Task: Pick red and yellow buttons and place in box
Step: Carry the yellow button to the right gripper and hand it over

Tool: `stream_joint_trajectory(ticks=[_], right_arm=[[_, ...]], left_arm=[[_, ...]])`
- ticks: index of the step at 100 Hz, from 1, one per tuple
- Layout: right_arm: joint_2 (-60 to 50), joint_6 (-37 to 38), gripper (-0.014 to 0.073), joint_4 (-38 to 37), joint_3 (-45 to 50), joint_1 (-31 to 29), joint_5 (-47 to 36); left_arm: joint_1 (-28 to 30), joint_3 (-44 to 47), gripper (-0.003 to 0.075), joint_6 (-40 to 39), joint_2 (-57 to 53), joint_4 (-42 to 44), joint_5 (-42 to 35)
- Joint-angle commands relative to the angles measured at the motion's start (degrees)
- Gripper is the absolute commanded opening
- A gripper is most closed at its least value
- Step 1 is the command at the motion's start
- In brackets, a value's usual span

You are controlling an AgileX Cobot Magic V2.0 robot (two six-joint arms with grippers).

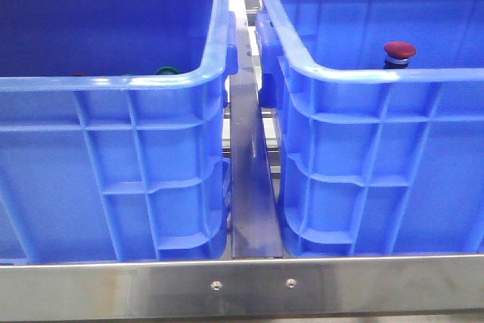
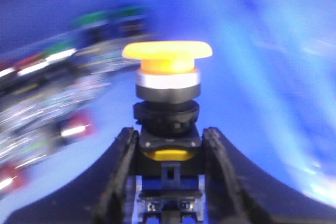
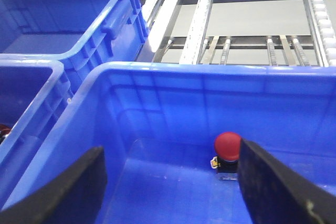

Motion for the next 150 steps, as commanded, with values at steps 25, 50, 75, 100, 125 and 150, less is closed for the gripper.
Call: stream_joint_trajectory(ticks=[25, 50, 75, 100, 125, 150], right_arm=[[-1.00, 0.57, 0.0546, 5.81, -3.23, -0.37, 11.69], [-0.01, 9.14, 0.0583, 10.15, -7.22, -0.37, 24.90], [9.95, 19.46, 0.0643, 10.15, -12.68, -0.37, 41.79], [20.19, 22.50, 0.0643, 10.58, -18.04, 0.77, 52.55], [22.99, 22.71, 0.0638, 10.70, -18.40, 3.81, 52.57], [22.99, 22.71, 0.0290, 10.65, -18.40, 3.81, 53.16]], left_arm=[[-12.87, -1.08, 0.0009, 9.53, -0.80, -6.25, -4.50], [-15.87, -1.08, 0.0009, 9.80, 1.73, -6.15, -4.50], [-15.87, -1.08, 0.0009, 9.80, 2.17, -6.26, -4.63], [-15.87, -1.08, 0.0009, 9.80, 2.17, -6.26, -4.63], [-15.87, -1.08, 0.0009, 9.80, 2.17, -6.26, -4.63], [-15.87, -1.08, 0.0013, 9.80, 2.17, -6.26, -4.51]])
